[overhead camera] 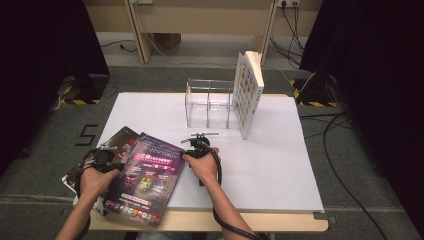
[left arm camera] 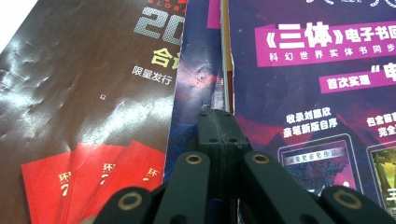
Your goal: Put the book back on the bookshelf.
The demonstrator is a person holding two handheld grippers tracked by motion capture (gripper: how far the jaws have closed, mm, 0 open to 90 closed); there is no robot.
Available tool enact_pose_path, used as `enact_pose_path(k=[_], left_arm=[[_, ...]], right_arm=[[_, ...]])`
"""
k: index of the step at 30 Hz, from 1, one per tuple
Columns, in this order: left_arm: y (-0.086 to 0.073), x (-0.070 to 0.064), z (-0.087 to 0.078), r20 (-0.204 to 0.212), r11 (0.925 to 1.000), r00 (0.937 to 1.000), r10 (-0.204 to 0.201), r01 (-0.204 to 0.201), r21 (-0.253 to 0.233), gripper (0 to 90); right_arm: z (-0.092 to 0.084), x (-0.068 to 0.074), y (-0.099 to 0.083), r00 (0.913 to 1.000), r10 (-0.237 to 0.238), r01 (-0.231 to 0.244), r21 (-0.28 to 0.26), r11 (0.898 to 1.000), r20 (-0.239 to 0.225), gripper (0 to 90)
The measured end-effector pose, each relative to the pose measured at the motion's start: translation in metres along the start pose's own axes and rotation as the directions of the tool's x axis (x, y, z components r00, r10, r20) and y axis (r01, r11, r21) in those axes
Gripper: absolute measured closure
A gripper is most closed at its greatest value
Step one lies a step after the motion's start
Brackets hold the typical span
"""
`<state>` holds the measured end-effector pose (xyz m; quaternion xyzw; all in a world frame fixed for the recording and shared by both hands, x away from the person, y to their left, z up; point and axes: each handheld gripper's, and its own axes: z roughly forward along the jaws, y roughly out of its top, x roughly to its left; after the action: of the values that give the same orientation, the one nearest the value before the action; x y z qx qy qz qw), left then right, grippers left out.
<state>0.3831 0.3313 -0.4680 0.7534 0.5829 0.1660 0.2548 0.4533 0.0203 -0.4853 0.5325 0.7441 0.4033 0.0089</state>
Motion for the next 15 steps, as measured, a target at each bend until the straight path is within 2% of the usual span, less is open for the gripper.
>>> enact_pose_path(k=[3, 6, 15], left_arm=[[-0.0003, 0.0, 0.0001, 0.0, 1.0, 1.0, -0.003, 0.003, -0.003, 90.0], [0.0002, -0.0003, 0.0001, -0.002, 1.0, 1.0, 0.0, 0.0, 0.001, 89.9], [0.0003, -0.0019, 0.0002, -0.013, 1.0, 0.9999, 0.006, -0.006, 0.001, 89.9]], right_arm=[[-0.003, 0.001, 0.0015, 1.0, -0.006, 0.006, -0.017, 1.0, -0.004, 75.3], [-0.0055, 0.0028, 0.0033, 0.9997, 0.002, -0.003, -0.02, 1.0, -0.024, 76.1], [-0.0024, -0.0002, 0.0, 0.9967, 0.074, -0.074, -0.005, 0.997, -0.034, 72.3]])
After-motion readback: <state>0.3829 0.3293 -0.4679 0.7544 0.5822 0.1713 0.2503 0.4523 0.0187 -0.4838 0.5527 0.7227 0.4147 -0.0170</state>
